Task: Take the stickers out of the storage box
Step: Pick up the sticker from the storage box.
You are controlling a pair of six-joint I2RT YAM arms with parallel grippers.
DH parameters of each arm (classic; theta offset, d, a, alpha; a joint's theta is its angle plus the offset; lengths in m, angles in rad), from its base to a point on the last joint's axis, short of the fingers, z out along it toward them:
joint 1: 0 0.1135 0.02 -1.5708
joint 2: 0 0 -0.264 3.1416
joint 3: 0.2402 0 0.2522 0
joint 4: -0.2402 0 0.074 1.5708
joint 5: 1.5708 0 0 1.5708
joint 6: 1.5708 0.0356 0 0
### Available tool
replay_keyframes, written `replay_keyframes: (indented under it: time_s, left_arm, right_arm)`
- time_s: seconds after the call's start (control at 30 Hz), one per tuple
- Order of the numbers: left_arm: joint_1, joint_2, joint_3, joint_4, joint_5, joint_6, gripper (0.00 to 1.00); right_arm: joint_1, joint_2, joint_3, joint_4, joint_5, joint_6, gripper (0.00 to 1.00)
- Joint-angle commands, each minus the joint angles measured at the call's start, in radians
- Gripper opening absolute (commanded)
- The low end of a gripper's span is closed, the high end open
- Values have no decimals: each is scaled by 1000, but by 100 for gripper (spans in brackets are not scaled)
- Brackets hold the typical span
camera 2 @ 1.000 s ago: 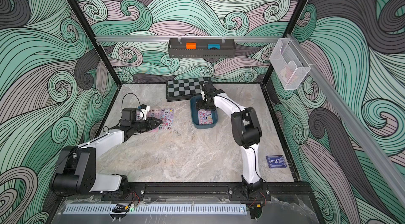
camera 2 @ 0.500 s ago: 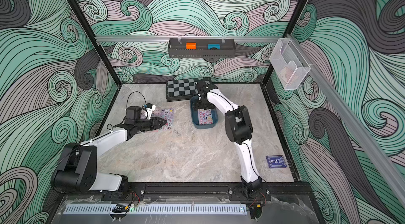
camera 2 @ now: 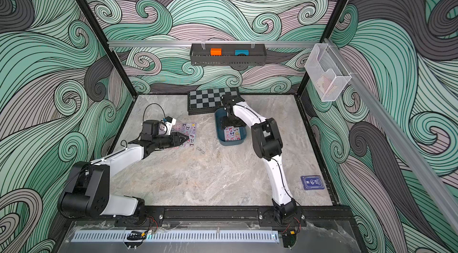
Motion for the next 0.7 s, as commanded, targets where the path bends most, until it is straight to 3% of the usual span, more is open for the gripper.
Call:
replay_keyframes:
  time_s: [0.0,0.4,0.67]
  left_arm:
    - [-6,-4,32,-14,17,23,42]
    - [-8,-3,32,-12,19,26,42]
    - [-9,-3,33,-11,20,29,42]
  right_arm:
    - [1,56,9,-21,-30,8,99]
    - [-4,105,23,-21,-70,5,95]
    - [-4,83,16,-18,-37,6,81]
